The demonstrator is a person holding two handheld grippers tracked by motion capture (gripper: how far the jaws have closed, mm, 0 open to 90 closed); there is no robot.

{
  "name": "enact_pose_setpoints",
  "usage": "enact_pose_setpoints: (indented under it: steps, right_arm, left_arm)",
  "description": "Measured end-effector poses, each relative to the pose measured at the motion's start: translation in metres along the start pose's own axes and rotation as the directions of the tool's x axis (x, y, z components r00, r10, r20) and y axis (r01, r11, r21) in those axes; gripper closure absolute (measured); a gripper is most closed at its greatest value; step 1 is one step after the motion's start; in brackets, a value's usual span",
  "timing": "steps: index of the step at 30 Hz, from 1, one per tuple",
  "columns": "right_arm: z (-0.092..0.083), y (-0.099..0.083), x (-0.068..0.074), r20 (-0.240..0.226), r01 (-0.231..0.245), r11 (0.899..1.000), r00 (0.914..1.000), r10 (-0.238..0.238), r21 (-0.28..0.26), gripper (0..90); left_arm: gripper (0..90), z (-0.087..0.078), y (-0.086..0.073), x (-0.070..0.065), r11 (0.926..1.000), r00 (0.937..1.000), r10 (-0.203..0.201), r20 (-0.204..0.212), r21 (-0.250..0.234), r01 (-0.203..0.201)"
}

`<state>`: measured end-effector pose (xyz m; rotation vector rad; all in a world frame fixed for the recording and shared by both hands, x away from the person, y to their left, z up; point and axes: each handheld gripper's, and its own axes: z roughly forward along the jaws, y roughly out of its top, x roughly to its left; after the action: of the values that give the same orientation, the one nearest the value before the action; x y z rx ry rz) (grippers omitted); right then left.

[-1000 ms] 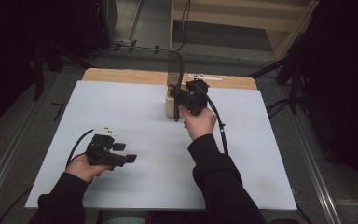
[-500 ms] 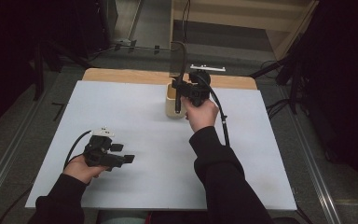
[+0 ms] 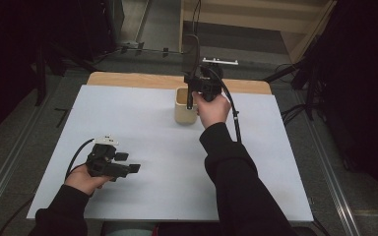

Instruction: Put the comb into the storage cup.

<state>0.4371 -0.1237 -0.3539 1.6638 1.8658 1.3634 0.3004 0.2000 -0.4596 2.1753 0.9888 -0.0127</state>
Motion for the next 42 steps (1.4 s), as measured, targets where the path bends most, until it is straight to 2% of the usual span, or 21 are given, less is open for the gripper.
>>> enact_pose_setpoints:
  steps: [5, 8, 16, 17, 18, 23, 33, 37, 39, 42]
  right_arm:
    - [0.003, 0.011, 0.001, 0.015, 0.008, 1.000, 0.9999, -0.008, -0.020, 70.1]
    - [0.010, 0.017, 0.003, 0.034, 0.040, 0.999, 0.9986, -0.040, 0.007, 70.1]
    - [0.020, 0.024, 0.000, 0.041, 0.029, 0.999, 0.9987, -0.028, -0.016, 70.1]
    - [0.020, 0.024, -0.002, 0.040, 0.015, 1.000, 0.9991, -0.014, -0.023, 70.1]
    - [0.020, 0.024, -0.003, 0.036, 0.002, 1.000, 0.9994, -0.001, -0.030, 70.1]
    - [0.028, 0.026, -0.009, 0.059, -0.003, 0.999, 0.9983, 0.005, -0.038, 70.1]
    - [0.044, 0.022, -0.014, 0.101, 0.018, 0.999, 0.9948, -0.015, -0.031, 70.1]
    - [0.046, 0.021, -0.016, 0.090, 0.024, 0.999, 0.9957, -0.020, -0.036, 70.1]
    - [0.046, 0.020, -0.019, 0.082, 0.010, 0.999, 0.9966, -0.006, -0.043, 70.1]
    - [0.047, 0.018, -0.022, 0.091, 0.004, 0.999, 0.9958, 0.000, -0.043, 70.1]
  left_arm:
    - [28.6, -0.001, -0.001, 0.001, 1.0000, 1.0000, -0.003, -0.001, 0.001, 0.003]
    - [28.6, -0.001, -0.002, 0.001, 1.0000, 1.0000, -0.004, -0.001, 0.000, 0.004]
    - [28.6, -0.001, -0.001, 0.002, 1.0000, 1.0000, -0.002, 0.004, 0.003, 0.001]
    - [28.6, -0.001, -0.002, 0.001, 1.0000, 1.0000, -0.001, 0.003, 0.001, 0.001]
    - [28.6, -0.001, -0.001, 0.001, 1.0000, 1.0000, 0.000, 0.004, 0.001, 0.000]
    - [28.6, 0.000, -0.001, 0.001, 1.0000, 1.0000, 0.003, 0.007, 0.005, -0.003]
    - [28.6, -0.001, -0.002, 0.003, 1.0000, 1.0000, 0.003, 0.002, 0.004, -0.003]
    - [28.6, 0.000, -0.002, 0.003, 0.9999, 1.0000, 0.006, 0.002, 0.013, -0.006]
    - [28.6, 0.000, -0.002, 0.003, 0.9999, 1.0000, 0.007, 0.001, 0.014, -0.007]
    - [28.5, 0.001, -0.002, 0.002, 0.9999, 1.0000, 0.006, 0.002, 0.015, -0.006]
